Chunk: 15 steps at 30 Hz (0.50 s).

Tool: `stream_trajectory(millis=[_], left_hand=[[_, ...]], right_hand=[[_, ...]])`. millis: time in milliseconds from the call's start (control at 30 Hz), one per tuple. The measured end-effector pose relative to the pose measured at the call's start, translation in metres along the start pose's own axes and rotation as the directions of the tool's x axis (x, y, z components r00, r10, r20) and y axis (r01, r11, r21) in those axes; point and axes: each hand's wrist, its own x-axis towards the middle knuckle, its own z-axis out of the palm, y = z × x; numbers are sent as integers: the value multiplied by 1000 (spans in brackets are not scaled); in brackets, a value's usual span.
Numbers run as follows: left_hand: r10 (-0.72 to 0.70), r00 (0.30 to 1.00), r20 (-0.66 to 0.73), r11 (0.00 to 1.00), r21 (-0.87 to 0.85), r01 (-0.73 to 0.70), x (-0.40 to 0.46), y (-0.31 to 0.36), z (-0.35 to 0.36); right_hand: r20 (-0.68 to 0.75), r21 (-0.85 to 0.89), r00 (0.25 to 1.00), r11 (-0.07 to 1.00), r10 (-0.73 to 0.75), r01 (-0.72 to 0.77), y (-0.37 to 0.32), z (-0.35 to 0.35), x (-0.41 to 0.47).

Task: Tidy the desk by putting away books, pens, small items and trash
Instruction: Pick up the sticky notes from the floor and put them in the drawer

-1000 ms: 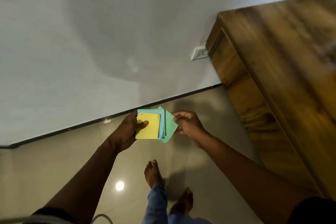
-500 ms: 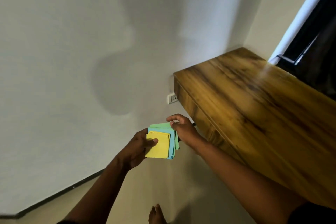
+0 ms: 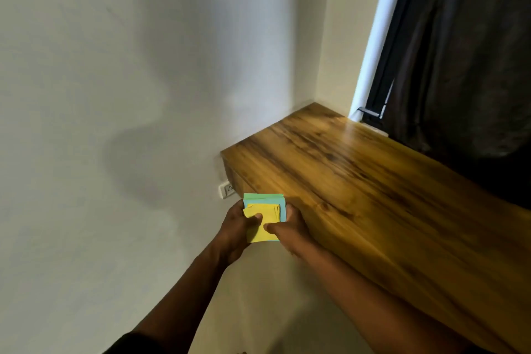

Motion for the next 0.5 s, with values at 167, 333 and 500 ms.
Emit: stream_trajectory(millis=[167, 333, 500], left_hand=[[149, 986, 79, 968, 194, -162, 56, 10, 46], [238, 941, 239, 891, 332, -310, 111, 10, 75], [275, 905, 325, 833, 389, -393, 161, 6, 85]], right_hand=[[-262, -27, 965, 999, -24, 17, 0, -34, 36], [-461, -84, 887, 996, 0, -43, 11, -54, 73], [-647, -274, 761, 947, -53, -167, 20, -57, 105]])
